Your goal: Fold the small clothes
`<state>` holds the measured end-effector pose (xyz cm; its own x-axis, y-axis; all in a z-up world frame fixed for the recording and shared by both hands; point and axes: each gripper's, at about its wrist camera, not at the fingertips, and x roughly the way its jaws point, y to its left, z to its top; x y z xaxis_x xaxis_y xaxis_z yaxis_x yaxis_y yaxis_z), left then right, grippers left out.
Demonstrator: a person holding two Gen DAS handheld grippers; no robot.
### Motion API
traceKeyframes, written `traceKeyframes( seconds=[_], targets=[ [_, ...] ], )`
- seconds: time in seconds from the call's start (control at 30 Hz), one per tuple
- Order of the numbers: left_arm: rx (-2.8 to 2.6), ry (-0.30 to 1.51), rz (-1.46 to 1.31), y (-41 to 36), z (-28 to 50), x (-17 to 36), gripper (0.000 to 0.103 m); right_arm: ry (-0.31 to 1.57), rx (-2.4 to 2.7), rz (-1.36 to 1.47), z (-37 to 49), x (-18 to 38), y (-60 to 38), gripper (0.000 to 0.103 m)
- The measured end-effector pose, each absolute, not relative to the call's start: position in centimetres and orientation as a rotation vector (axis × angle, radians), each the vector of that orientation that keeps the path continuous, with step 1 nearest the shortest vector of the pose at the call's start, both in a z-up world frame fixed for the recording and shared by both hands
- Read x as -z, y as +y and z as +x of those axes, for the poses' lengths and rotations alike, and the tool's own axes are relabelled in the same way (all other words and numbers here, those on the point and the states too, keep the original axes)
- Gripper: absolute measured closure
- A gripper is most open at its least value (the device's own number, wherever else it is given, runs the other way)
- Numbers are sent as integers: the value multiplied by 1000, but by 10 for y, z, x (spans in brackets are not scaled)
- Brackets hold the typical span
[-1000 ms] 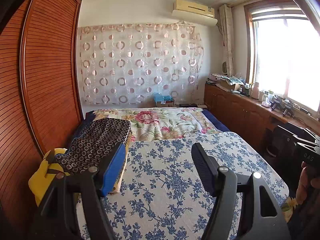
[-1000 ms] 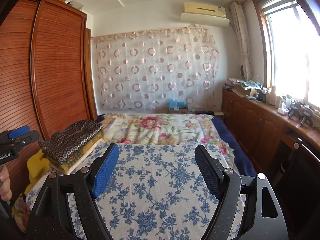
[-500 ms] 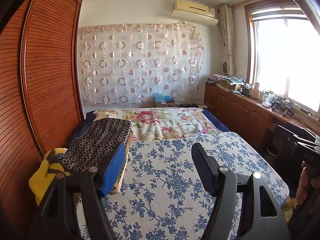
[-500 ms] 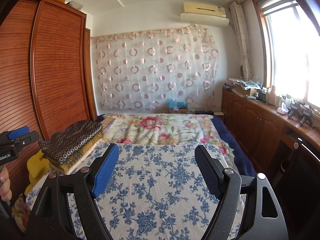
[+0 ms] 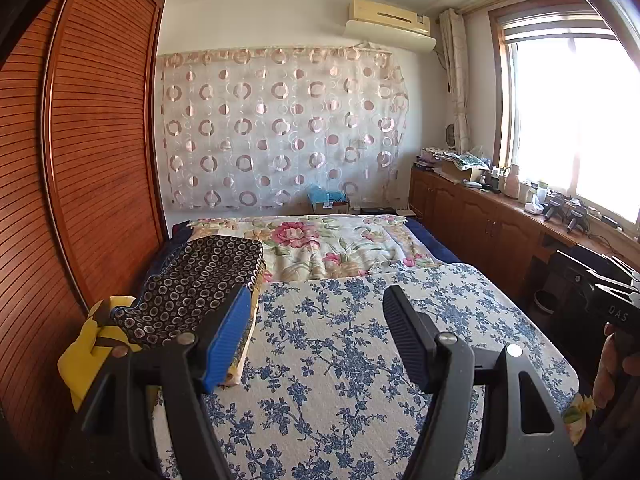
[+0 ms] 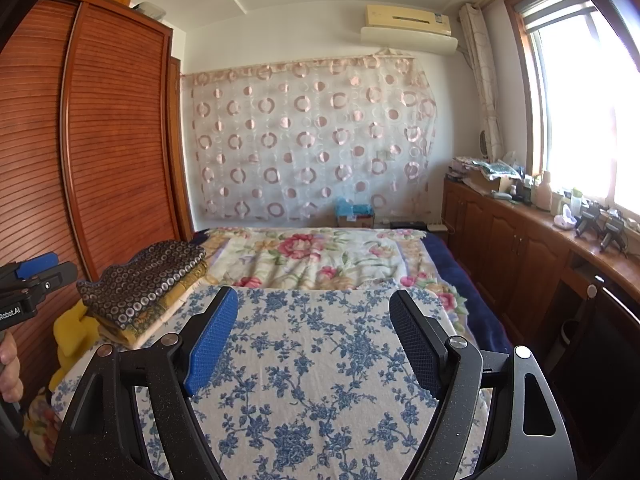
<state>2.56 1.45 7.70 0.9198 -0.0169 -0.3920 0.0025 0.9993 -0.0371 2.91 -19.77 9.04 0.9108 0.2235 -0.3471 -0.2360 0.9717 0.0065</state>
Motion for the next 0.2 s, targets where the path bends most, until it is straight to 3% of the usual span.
traceKeyframes(
  seconds=[0.2],
  targets=[
    [10, 403, -35, 14, 26, -77, 35, 353, -237, -35, 29, -90, -198, 23]
  ],
)
